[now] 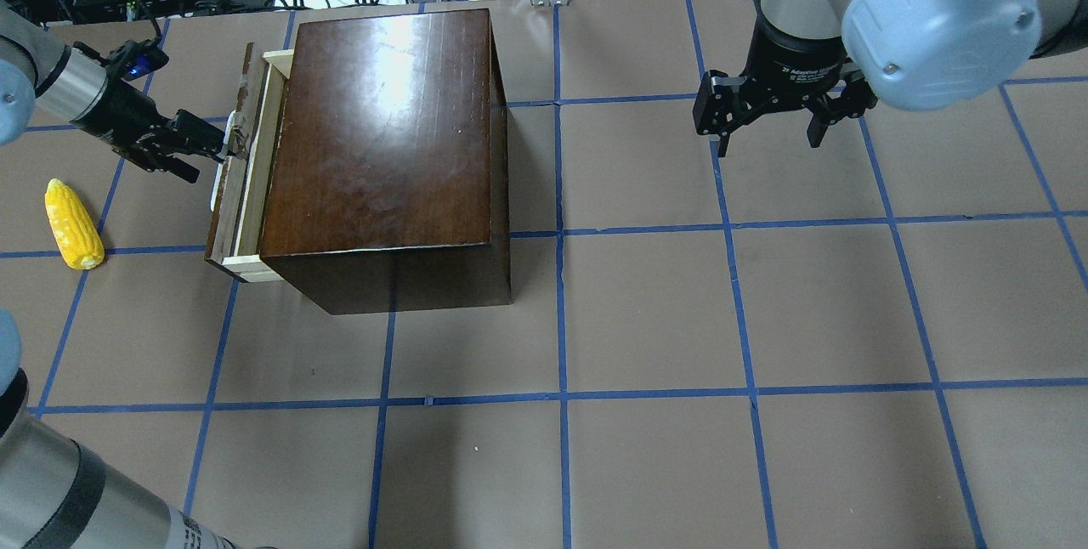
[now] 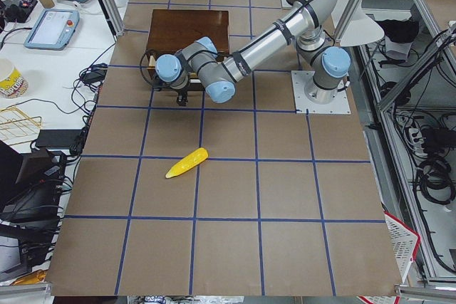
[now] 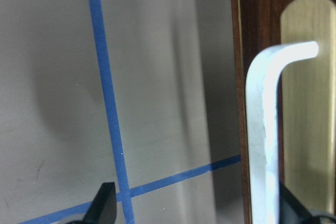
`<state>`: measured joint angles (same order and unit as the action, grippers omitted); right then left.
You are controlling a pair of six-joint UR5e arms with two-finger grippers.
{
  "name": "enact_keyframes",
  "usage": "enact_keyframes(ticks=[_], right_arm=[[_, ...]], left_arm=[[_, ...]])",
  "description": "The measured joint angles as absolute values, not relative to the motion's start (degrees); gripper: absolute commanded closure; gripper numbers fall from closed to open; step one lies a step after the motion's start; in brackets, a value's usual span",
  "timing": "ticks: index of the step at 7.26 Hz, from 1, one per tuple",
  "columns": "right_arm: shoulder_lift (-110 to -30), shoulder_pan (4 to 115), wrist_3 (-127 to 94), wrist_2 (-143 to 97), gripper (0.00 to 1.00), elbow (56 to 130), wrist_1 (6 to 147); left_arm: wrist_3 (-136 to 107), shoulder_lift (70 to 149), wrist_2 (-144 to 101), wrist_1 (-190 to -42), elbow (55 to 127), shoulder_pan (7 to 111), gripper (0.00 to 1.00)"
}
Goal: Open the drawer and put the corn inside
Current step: 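Pull the drawer handle away from the cabinet with the left gripper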
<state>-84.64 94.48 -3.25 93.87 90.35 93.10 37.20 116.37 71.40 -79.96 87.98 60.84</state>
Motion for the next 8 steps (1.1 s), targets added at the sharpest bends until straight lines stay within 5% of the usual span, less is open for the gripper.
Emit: enact_keyframes(ticks=[8], right_arm=[[-84.6,94.5,-3.3,93.9,0.0,90.3,93.1]], left_arm=[[40.0,116.5,73.7,-79.3,87.4,60.8,0.0]])
